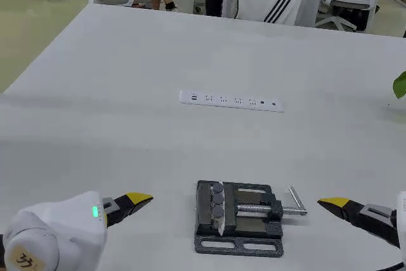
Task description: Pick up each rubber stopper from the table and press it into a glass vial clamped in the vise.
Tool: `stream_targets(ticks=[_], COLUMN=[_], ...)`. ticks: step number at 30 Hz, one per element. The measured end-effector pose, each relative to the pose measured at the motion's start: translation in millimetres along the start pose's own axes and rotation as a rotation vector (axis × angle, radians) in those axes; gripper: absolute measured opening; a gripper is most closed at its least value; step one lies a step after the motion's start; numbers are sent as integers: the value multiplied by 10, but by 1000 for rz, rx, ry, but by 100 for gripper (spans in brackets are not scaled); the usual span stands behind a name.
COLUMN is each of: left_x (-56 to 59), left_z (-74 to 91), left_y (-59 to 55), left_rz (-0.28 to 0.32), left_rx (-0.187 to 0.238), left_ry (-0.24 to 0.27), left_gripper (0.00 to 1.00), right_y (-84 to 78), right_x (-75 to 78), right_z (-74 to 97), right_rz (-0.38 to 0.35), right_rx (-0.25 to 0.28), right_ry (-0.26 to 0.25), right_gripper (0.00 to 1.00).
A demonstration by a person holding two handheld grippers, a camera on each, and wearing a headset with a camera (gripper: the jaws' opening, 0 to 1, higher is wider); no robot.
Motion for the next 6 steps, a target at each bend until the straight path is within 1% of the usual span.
stream_targets(ticks=[2, 6], left_x=[5, -3], left_z=[-3, -11], left_y=[16, 1], left_rz=[1, 0], left_rx=[3, 3], left_ry=[1, -1], left_gripper=[99, 99], right_y=[6, 8], right_x=[-2, -2], right_z=[4, 20], right_rz=[1, 1], right_rx=[2, 6], right_ry=[0, 0], right_gripper=[93, 93])
Point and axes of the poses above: the centre of the closed fingertips' face, and the gripper's own axes: z roughly backward along the fingers, x roughly to its right, y roughly out of its top, the point moved 9 cm from there along z, roughly backward along the fingers, and after that the axes turned 12 degrees about y, right-handed, at the moved point
